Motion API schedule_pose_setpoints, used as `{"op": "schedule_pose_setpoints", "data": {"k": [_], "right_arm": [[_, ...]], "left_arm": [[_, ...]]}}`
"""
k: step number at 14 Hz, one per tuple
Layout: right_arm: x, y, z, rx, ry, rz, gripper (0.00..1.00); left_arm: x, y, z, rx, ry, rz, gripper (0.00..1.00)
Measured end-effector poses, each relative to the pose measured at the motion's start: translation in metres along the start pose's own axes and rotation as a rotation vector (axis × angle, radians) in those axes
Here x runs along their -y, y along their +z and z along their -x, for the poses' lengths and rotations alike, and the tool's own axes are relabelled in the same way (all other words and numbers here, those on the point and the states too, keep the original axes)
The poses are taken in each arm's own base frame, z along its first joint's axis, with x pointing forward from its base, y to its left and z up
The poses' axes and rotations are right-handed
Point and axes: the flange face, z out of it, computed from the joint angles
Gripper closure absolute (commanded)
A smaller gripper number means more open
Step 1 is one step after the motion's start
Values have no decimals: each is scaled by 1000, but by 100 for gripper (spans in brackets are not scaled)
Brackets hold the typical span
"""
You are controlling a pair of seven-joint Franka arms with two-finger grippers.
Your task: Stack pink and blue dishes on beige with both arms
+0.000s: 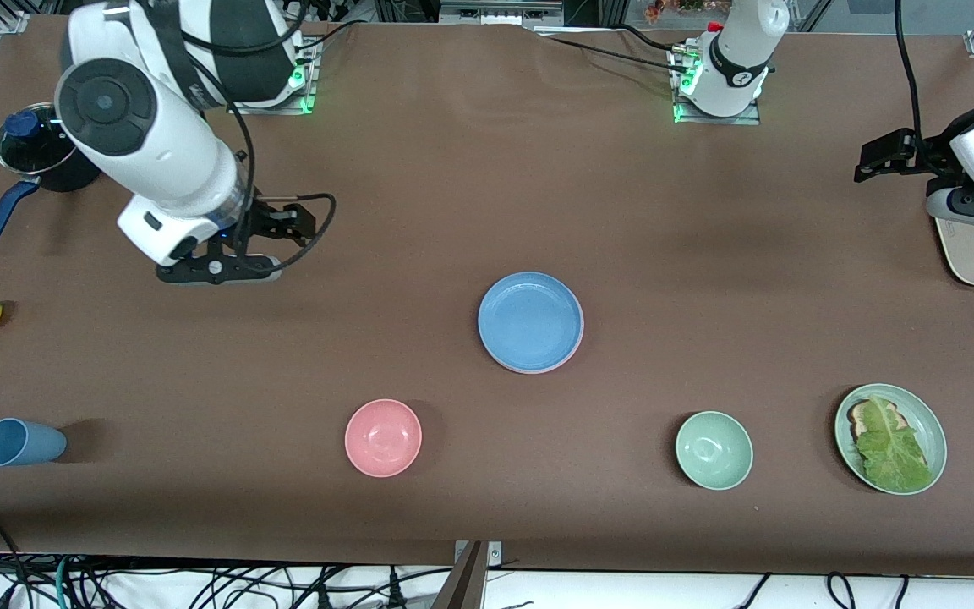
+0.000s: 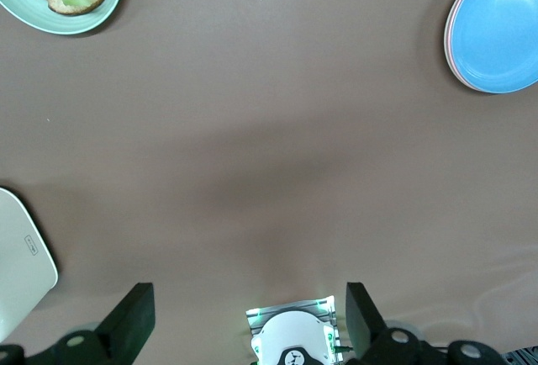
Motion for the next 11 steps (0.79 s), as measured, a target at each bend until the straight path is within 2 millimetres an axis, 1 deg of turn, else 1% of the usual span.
{"op": "schedule_pose_setpoints", "data": {"k": [3,5,7,11], "right_arm": [[-27,-4,-4,-1,-24,6,0],[-39,-5,-4,7,-27,9,0],[-44,-5,-4,12,-28,10,0],[-44,-5,-4,14,-29,11,0]], "left_arm": [[0,0,0,1,3,0,0],[0,1,0,1,3,0,0],[0,1,0,1,4,0,0],[0,1,0,2,4,0,0]]}}
